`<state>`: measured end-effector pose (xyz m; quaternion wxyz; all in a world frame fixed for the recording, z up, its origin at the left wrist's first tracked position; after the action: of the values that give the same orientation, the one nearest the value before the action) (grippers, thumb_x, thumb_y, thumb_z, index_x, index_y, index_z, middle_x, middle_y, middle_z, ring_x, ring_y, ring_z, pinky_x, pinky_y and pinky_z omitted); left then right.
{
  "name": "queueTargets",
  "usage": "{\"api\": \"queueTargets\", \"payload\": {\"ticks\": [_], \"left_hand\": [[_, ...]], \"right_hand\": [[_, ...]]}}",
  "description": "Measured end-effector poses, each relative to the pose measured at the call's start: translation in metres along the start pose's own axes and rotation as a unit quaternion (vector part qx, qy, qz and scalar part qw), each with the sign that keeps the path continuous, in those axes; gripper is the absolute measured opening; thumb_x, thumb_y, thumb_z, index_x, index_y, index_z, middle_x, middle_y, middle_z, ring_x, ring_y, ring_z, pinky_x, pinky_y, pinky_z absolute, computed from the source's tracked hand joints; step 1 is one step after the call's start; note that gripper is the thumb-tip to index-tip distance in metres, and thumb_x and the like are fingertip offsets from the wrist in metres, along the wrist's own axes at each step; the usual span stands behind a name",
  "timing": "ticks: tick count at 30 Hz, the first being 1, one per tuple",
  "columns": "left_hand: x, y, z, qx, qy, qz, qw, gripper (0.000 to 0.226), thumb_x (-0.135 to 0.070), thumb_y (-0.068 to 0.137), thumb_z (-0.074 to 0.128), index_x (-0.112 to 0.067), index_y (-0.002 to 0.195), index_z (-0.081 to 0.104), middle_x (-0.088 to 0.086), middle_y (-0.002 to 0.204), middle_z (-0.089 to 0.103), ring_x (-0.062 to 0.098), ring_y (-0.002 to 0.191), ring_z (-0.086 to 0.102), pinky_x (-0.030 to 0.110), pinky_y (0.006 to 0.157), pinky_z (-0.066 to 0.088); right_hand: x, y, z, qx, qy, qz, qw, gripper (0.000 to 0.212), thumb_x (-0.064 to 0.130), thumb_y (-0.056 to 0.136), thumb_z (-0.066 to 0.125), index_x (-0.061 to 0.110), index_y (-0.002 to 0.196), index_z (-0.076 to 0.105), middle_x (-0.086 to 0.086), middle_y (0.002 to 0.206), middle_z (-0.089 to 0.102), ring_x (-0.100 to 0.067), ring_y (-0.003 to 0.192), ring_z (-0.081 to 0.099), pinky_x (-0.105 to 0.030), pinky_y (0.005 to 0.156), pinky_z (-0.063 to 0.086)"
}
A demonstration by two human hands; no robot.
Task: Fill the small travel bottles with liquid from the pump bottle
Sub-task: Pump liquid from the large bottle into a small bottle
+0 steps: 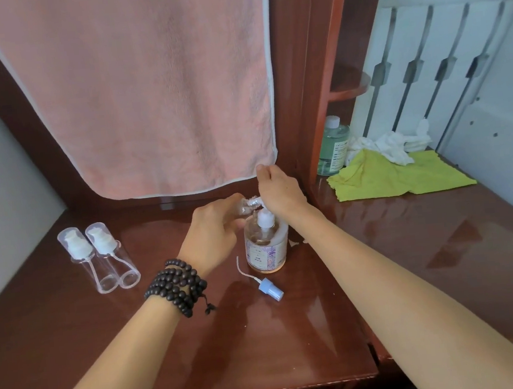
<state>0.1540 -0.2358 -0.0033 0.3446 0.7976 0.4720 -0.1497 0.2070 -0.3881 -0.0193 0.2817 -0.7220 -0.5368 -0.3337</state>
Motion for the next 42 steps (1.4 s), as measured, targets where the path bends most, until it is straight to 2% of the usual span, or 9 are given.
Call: {"api": "queueTargets", "payload": {"ticks": [5,9,13,17,20,24,30,37,42], "left_hand": [[0.002,-0.002,0.008,-0.002,0.013,-0.001,1.000,0.024,-0.003,0.084,0.064,-0.014,0.105,0.061,0.001,0.090,0.068,0.011,0.074,0.052,0.008,0.069,0.036],[0.005,-0.003,0.014,0.002,0.018,-0.003,1.000,0.024,-0.001,0.082,0.063,-0.015,0.102,0.060,0.001,0.089,0.068,0.018,0.081,0.059,0.026,0.076,0.043],[0.003,-0.001,0.006,0.002,0.013,-0.001,1.000,0.023,-0.002,0.083,0.062,-0.017,0.100,0.060,-0.001,0.085,0.067,0.008,0.073,0.054,0.012,0.067,0.036],[-0.001,0.000,0.003,0.001,0.005,0.001,1.000,0.022,-0.001,0.082,0.063,-0.016,0.099,0.060,-0.002,0.081,0.065,-0.002,0.076,0.054,0.003,0.068,0.036],[0.004,-0.002,0.008,0.005,0.017,-0.010,1.000,0.023,-0.002,0.083,0.062,-0.018,0.099,0.059,-0.001,0.083,0.065,0.006,0.069,0.051,0.009,0.066,0.035],[0.004,-0.006,0.012,0.009,0.006,-0.020,1.000,0.022,-0.002,0.084,0.061,-0.016,0.100,0.060,0.003,0.090,0.068,0.017,0.080,0.058,0.024,0.073,0.041],[-0.002,-0.004,0.001,0.002,-0.011,-0.015,1.000,0.025,-0.002,0.085,0.062,-0.013,0.108,0.061,0.003,0.098,0.069,0.018,0.091,0.060,0.025,0.080,0.043],[0.006,-0.005,-0.001,0.006,-0.030,-0.060,0.998,0.035,-0.009,0.088,0.063,-0.017,0.122,0.059,-0.002,0.109,0.065,0.008,0.091,0.052,0.012,0.073,0.031],[0.018,-0.013,0.001,0.016,-0.059,-0.100,0.993,0.029,-0.015,0.089,0.061,-0.026,0.116,0.060,-0.010,0.098,0.068,0.008,0.083,0.055,0.007,0.069,0.033]], "right_hand": [[-0.009,0.003,0.007,0.004,-0.019,0.011,1.000,0.051,0.048,0.107,0.019,0.020,0.129,0.055,-0.011,0.127,0.061,-0.036,0.123,0.053,-0.060,0.109,0.033],[-0.012,0.000,0.011,0.006,-0.041,0.023,0.999,0.056,0.048,0.107,0.015,0.022,0.139,0.053,-0.009,0.137,0.058,-0.035,0.132,0.047,-0.061,0.111,0.029],[-0.002,-0.001,0.003,0.004,-0.035,0.021,0.999,0.058,0.052,0.106,0.016,0.019,0.136,0.054,-0.012,0.133,0.059,-0.036,0.128,0.050,-0.057,0.110,0.032],[0.003,0.000,0.001,-0.003,-0.022,0.007,1.000,0.060,0.051,0.108,0.015,0.016,0.136,0.054,-0.012,0.130,0.061,-0.036,0.125,0.053,-0.057,0.110,0.035],[-0.002,0.000,0.006,0.000,-0.023,0.010,1.000,0.056,0.048,0.108,0.017,0.020,0.139,0.054,-0.011,0.136,0.060,-0.036,0.129,0.050,-0.060,0.112,0.031],[-0.008,-0.003,0.006,-0.001,-0.039,0.013,0.999,0.054,0.046,0.109,0.017,0.022,0.140,0.053,-0.009,0.139,0.058,-0.036,0.132,0.049,-0.061,0.112,0.030],[0.006,-0.004,-0.004,-0.014,-0.041,-0.009,0.999,0.053,0.045,0.109,0.019,0.015,0.132,0.057,-0.011,0.133,0.060,-0.036,0.127,0.051,-0.058,0.110,0.034],[0.015,-0.004,-0.014,-0.049,-0.080,-0.046,0.995,0.053,0.045,0.109,0.022,0.012,0.122,0.061,-0.015,0.125,0.063,-0.039,0.119,0.056,-0.057,0.107,0.038],[0.023,-0.007,-0.017,-0.082,-0.097,-0.101,0.987,0.042,0.041,0.109,0.031,0.012,0.100,0.061,-0.015,0.108,0.067,-0.039,0.103,0.061,-0.053,0.096,0.047]]}}
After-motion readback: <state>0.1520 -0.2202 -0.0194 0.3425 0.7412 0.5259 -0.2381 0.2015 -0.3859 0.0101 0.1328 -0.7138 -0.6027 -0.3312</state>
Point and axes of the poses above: each hand's wrist, its own y-axis towards the middle knuckle, its own z-axis out of the palm, x = y × z, the point moved 6 cm from there along y, towards the middle knuckle
